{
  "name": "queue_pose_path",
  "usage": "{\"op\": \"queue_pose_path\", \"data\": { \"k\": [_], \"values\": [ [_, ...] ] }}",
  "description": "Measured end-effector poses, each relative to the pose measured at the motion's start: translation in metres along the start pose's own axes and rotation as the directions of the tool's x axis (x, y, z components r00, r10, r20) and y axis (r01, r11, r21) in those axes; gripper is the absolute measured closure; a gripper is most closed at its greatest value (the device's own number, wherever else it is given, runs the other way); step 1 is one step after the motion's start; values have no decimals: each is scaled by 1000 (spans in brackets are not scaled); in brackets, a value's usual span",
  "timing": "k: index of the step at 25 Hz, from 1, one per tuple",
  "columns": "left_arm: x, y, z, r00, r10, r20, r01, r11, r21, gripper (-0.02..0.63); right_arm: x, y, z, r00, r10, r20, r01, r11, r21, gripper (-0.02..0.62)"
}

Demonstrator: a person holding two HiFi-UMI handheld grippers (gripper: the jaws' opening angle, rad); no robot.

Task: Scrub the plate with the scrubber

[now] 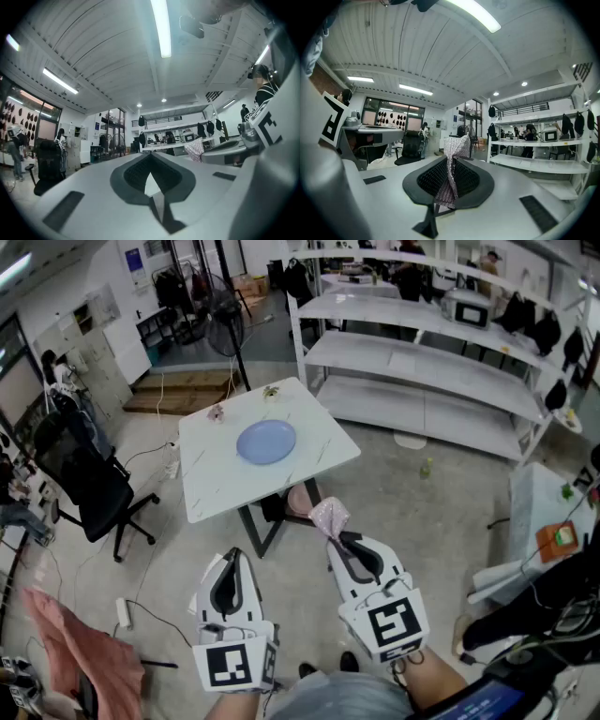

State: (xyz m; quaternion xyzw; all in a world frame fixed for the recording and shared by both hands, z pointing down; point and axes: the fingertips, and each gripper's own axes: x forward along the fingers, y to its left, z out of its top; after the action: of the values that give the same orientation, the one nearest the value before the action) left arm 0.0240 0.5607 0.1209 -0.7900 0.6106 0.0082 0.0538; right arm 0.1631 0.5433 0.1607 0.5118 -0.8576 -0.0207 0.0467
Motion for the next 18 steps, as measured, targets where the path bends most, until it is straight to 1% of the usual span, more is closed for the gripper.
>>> {"op": "queue_pose_path", "data": {
  "k": [7, 11, 15, 18],
  "values": [
    [4, -13, -1, 1000, 6, -13, -6, 1000, 9, 601, -7, -16, -1, 1000, 4, 20, -5, 999, 35, 538],
    [3, -19, -5, 999, 22, -30, -21, 1000, 18, 601, -14, -28, -6, 1000, 6, 21, -7, 999, 49, 537],
    [3, -20, -16, 997, 51, -53, -50, 999, 18, 601, -12, -43, -18, 1000, 10, 2, -10, 998, 62, 534],
    [7, -17, -30, 995, 68, -79, -67, 998, 14, 601, -1, -51, -28, 999, 10, -36, -7, 997, 82, 534]
  ]
}}
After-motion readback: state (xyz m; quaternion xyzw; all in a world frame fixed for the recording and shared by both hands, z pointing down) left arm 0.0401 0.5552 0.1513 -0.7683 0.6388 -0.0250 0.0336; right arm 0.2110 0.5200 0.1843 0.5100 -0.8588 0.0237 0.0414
